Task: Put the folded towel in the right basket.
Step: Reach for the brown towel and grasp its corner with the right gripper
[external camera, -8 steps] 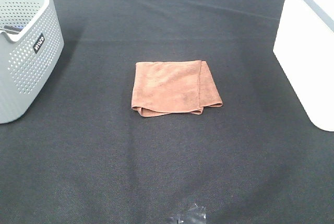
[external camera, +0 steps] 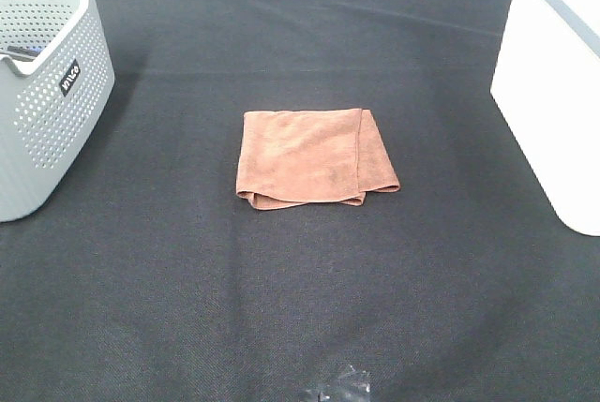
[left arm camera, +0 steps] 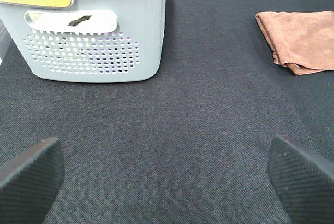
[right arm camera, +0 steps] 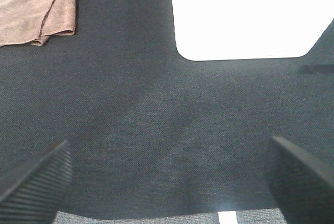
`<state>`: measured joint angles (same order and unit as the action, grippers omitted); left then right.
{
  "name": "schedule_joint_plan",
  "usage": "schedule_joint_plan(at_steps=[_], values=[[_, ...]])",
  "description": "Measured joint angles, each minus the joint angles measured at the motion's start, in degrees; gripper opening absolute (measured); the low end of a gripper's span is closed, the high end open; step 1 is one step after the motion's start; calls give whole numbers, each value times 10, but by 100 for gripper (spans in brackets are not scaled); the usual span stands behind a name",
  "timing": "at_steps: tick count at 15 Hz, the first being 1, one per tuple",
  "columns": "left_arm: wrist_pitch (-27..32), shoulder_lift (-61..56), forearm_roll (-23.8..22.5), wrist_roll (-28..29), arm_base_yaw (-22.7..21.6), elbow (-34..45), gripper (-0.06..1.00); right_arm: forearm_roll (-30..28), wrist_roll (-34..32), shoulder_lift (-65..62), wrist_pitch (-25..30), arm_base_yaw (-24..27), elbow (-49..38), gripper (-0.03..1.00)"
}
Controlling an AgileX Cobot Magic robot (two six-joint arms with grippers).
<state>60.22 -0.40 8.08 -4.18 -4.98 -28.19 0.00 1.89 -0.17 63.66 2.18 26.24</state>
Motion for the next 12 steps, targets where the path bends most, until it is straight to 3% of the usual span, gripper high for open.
schedule_joint_plan(at_steps=[12], values=[[0, 0, 0, 0, 0, 0, 99, 0, 0, 0, 0, 0, 0, 96]])
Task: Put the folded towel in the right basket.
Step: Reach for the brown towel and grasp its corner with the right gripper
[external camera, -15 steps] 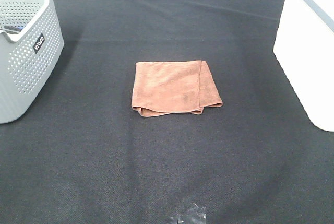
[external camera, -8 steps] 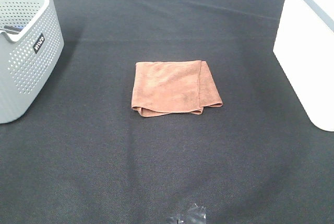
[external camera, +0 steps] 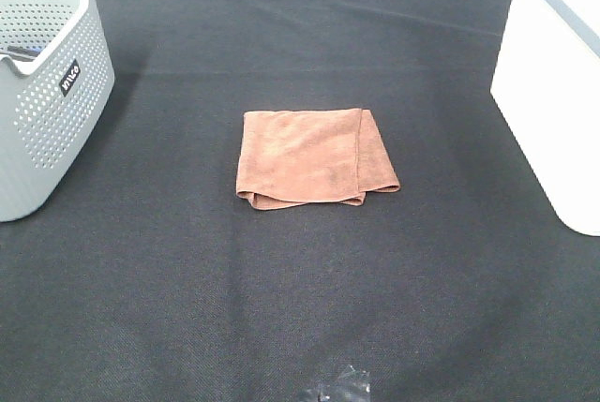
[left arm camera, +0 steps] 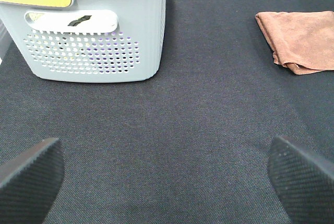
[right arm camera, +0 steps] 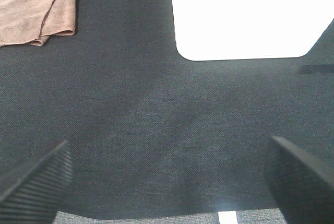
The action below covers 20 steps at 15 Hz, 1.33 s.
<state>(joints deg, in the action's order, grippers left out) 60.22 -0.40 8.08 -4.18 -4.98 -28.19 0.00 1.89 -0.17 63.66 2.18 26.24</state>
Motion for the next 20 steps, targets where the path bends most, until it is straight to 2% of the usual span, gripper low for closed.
schedule_joint_plan(at_steps=[20], values=[[0, 0, 0, 0, 0, 0, 99, 0, 0, 0, 0, 0, 0, 96]])
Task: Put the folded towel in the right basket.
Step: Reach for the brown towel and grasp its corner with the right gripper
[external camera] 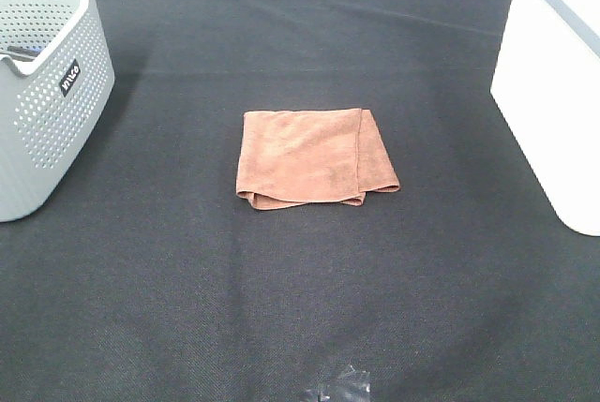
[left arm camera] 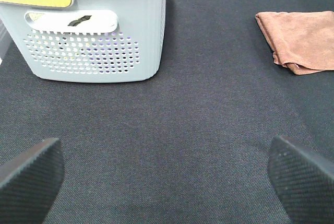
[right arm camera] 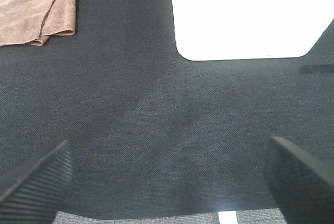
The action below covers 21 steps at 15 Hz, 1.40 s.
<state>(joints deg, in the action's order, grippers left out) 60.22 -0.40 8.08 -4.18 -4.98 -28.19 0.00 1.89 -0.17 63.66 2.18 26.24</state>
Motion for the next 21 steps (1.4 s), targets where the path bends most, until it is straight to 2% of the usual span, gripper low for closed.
schedule_joint_plan(at_steps=[14, 17, 19, 21], values=[[0, 0, 0, 0, 0, 0, 99, 0, 11, 15, -3, 0, 7, 96], [0, 0, 0, 0, 0, 0, 99, 0, 7, 181, 25, 0, 100, 96], [0, 0, 0, 0, 0, 0, 99, 36, 1, 362, 59, 0, 222, 96], [0, 0, 0, 0, 0, 0, 99, 66, 3, 467, 59, 0, 292, 96]])
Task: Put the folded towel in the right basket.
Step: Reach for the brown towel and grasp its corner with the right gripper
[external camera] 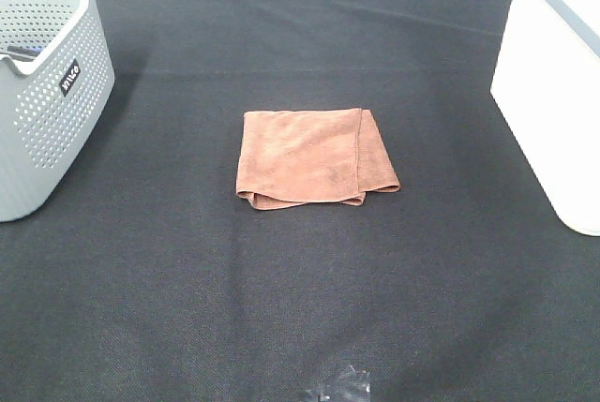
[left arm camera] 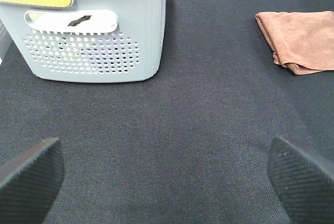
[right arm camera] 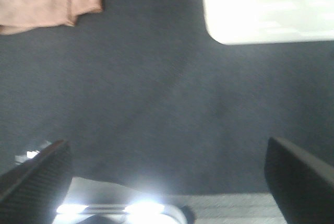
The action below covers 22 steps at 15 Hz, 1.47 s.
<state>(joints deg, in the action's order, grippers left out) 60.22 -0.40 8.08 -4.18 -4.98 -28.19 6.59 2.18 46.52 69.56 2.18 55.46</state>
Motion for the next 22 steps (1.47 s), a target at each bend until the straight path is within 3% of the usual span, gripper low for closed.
schedule_joint_plan(at_steps=[2, 7, 9, 12, 13, 15, 22], values=[[0, 0, 0, 0, 0, 0, 99, 41, 23, 96, -9, 0, 51, 96], [0, 0, 0, 0, 0, 0, 99, 177, 63, 210, -73, -1, 63, 96], [0, 0, 0, 0, 0, 0, 99, 230, 93, 270, -129, -27, 66, 96], [0, 0, 0, 0, 0, 0, 99, 237, 96, 356, -166, -81, 101, 96], [0, 0, 0, 0, 0, 0, 99, 238, 94, 432, -171, -117, 148, 96], [0, 0, 0, 0, 0, 0, 99, 242, 93, 533, -172, -142, 225, 96], [0, 0, 0, 0, 0, 0, 99, 224, 78, 798, -174, -144, 429, 96]])
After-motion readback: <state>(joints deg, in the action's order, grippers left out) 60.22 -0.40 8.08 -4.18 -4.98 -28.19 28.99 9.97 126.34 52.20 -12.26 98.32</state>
